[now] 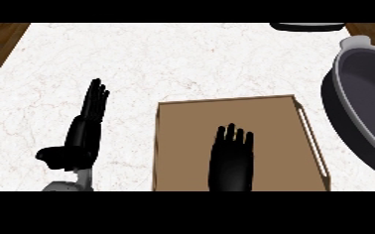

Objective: Pick the squash from the tray and place it in the pot

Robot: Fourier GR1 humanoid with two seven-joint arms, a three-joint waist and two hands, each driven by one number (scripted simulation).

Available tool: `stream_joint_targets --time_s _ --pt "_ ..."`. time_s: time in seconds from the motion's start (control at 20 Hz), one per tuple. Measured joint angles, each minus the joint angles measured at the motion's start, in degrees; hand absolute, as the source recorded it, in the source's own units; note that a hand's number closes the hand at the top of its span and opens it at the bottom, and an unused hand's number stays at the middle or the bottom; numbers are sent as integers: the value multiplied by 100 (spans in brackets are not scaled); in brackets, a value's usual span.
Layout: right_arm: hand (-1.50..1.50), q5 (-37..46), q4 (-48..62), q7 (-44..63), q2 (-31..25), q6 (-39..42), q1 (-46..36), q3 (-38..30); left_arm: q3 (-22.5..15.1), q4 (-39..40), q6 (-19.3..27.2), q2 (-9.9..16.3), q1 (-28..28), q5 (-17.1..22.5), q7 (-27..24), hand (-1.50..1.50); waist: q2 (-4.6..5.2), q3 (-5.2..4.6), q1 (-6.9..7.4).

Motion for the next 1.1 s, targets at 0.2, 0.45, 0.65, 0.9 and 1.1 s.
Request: stream_joint_targets --time_s 0.2,0.45,0.65,0.9,1.1 --pt "150 315 84 -118 17 -43 -171 60 54 -98 -76 -8 96 -22 43 0 -8 -6 -2" --pt "150 652 67 -228 2 -134 -121 65 113 -58 -136 -110 101 -118 4 0 -12 -5 -9" --pt "150 851 185 -245 -12 -257 -281 -124 129 -126 -183 -135 167 -165 25 0 5 -1 0" --pt "150 281 182 82 10 -547 -675 -2254 193 -171 -137 -143 186 -155 -29 0 176 59 -162" --pt "150 -70 321 300 -3 -701 -1102 -3756 223 -220 -136 -140 159 -139 -56 0 286 77 -146"
